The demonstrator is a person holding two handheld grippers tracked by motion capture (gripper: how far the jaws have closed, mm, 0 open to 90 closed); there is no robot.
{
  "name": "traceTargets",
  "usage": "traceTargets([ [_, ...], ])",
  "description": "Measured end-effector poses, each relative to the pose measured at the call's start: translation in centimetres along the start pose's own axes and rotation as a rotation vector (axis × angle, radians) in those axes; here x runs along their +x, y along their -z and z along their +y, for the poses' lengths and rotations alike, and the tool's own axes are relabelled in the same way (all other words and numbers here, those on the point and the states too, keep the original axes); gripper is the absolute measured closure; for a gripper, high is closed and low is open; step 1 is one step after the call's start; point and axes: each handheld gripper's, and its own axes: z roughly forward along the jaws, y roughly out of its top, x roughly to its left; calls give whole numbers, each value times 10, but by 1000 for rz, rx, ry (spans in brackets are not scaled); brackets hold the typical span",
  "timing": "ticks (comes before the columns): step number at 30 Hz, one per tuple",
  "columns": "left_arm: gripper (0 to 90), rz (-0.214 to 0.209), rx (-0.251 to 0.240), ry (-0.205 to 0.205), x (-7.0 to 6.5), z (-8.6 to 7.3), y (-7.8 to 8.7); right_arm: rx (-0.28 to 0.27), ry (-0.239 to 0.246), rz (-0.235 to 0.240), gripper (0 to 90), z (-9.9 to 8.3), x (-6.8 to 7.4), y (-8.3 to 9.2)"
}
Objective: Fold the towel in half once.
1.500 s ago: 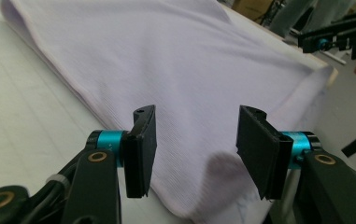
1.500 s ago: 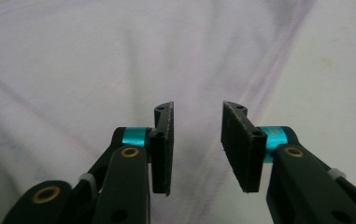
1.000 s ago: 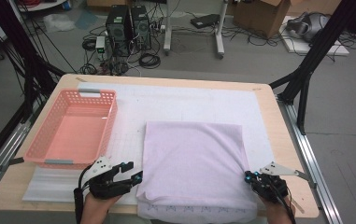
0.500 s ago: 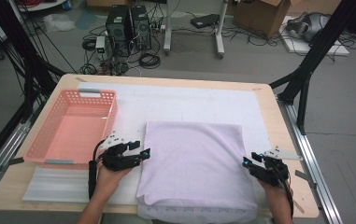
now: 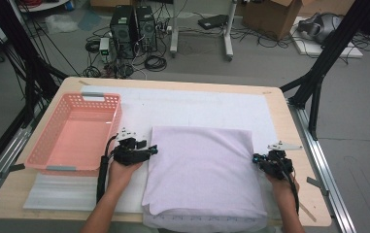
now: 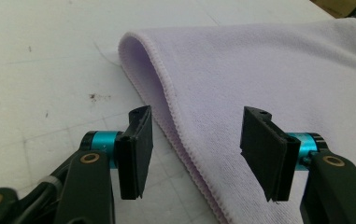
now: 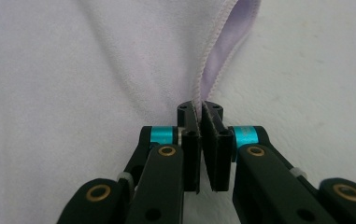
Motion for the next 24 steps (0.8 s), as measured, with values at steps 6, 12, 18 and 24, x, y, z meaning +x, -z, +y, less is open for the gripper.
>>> traceTargets([
  [6, 419, -9, 18, -23, -2, 7, -5, -17, -39, 25, 633, -2, -9, 4],
  [12, 408, 17, -2, -46, -2, 29, -17, -42, -17, 33, 574, 14, -17, 0],
  [18, 405, 58, 64, -16, 11, 35, -39, -43, -25, 41, 496, 29, -27, -10],
  [24, 429, 71, 74, 0, 13, 35, -54, -24, -58, 34, 464, 44, -38, -34],
])
